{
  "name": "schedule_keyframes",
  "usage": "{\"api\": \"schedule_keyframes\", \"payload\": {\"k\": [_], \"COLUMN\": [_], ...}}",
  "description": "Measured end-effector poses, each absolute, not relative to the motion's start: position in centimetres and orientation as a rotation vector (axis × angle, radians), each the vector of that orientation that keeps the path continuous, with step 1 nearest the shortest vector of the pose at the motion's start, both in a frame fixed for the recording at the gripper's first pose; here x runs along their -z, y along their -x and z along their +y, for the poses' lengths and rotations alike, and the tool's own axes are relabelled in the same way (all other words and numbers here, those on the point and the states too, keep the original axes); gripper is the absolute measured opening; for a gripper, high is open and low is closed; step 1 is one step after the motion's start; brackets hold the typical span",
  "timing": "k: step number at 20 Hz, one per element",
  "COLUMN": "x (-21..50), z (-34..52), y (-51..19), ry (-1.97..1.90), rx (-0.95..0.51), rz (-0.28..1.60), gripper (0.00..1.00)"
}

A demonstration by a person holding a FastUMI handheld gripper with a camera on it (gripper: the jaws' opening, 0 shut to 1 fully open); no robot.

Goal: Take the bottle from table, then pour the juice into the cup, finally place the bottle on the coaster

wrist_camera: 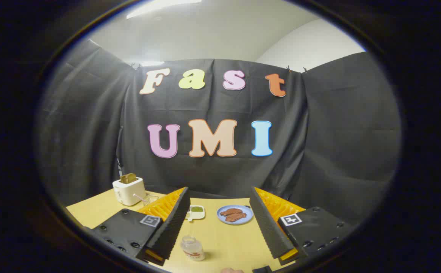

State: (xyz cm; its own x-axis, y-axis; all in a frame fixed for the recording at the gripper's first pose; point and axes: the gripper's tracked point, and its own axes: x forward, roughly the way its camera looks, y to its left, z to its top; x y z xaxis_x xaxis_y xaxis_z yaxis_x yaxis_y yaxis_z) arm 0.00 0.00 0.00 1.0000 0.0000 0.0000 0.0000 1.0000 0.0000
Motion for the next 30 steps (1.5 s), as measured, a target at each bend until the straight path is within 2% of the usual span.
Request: {"api": "schedule_keyframes", "payload": {"k": [15, 21, 30], "x": [1.8, 6.7, 17.7], "z": [0.6, 3.0, 6.0], "y": [-0.4, -0.6, -2.0], "ry": [-0.019, -0.011, 0.019], "rx": [-0.049, -0.110, -0.197], "rz": [0.040, 0.132, 0.333], "gripper": [0.98, 0.98, 0.98]}}
